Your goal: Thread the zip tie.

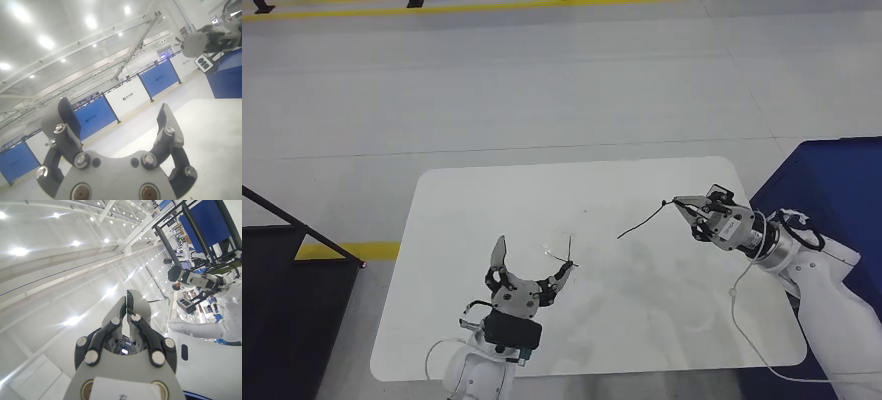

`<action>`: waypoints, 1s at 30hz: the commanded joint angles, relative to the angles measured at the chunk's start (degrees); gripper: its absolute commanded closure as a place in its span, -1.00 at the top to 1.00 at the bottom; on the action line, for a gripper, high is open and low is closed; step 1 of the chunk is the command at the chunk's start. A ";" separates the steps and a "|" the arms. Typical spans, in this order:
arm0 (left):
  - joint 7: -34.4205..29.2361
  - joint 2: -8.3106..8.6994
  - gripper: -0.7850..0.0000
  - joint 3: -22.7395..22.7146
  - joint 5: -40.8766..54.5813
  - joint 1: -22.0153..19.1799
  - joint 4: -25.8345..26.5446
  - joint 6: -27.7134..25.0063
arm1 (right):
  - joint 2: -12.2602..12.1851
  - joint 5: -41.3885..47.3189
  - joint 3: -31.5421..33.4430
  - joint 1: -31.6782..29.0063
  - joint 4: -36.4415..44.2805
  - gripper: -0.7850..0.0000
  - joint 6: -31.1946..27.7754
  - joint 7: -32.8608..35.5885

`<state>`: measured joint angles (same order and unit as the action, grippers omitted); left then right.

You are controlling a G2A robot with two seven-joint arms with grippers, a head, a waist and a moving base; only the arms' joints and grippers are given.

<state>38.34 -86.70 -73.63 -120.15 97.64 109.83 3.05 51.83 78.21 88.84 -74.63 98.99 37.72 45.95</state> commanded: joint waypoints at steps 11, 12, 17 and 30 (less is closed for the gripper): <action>-0.01 0.00 1.00 0.10 0.03 -0.02 -0.24 0.11 | 0.00 0.00 0.00 0.00 0.00 -1.00 0.00 0.00; -0.01 0.00 1.00 0.10 0.03 -0.02 -0.24 0.11 | 0.00 0.00 0.00 0.00 0.00 -1.00 0.00 0.00; -0.01 0.00 1.00 0.10 0.03 -0.02 -0.24 0.11 | 0.00 0.00 0.00 0.00 0.00 -1.00 0.00 0.00; -0.01 0.00 1.00 0.10 0.03 -0.02 -0.24 0.11 | -0.95 -12.71 0.15 2.35 4.51 -1.00 2.14 1.21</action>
<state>38.33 -86.70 -73.53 -120.12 97.62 109.60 3.15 51.27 74.74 89.16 -73.34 102.34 39.13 47.95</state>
